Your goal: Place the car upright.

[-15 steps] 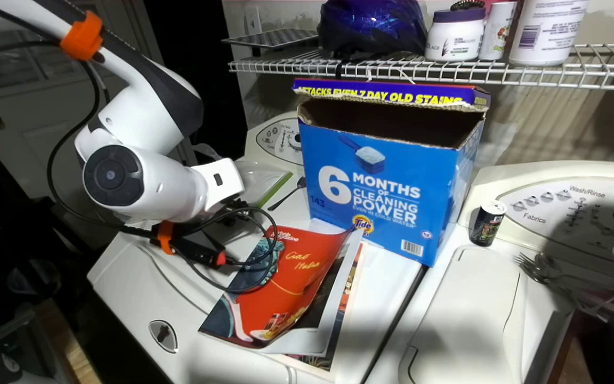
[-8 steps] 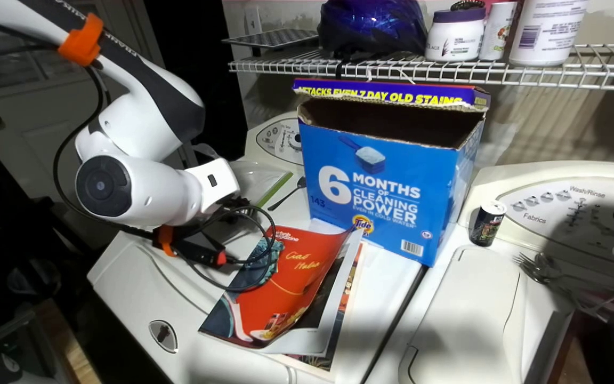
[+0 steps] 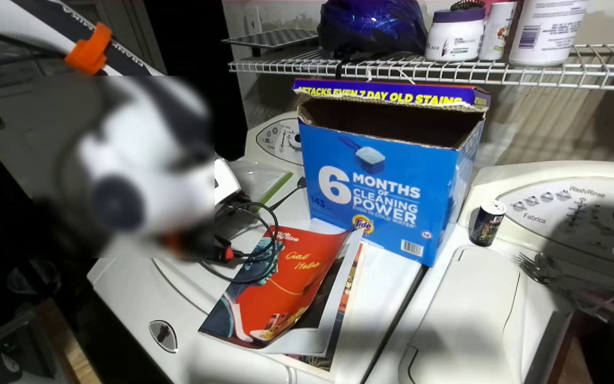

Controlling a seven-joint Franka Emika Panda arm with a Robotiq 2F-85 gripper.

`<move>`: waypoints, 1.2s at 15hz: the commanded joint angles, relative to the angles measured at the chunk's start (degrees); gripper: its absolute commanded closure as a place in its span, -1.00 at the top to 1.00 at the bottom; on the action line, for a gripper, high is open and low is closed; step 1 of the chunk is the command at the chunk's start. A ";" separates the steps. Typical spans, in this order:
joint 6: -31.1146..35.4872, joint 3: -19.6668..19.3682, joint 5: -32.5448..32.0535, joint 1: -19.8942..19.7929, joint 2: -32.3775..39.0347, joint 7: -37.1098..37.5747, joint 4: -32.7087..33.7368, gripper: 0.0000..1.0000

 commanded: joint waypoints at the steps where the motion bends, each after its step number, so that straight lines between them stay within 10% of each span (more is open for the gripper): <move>1: -3.42 0.65 -0.22 -1.79 1.87 -1.85 0.49 -0.65; 8: -2.47 1.07 -2.28 -1.56 3.39 -0.39 0.88 -0.65; 11: 0.29 1.24 -3.32 -1.53 1.92 0.63 0.42 0.22; 18: 8.57 1.87 -8.84 -1.15 0.04 3.11 -0.38 1.00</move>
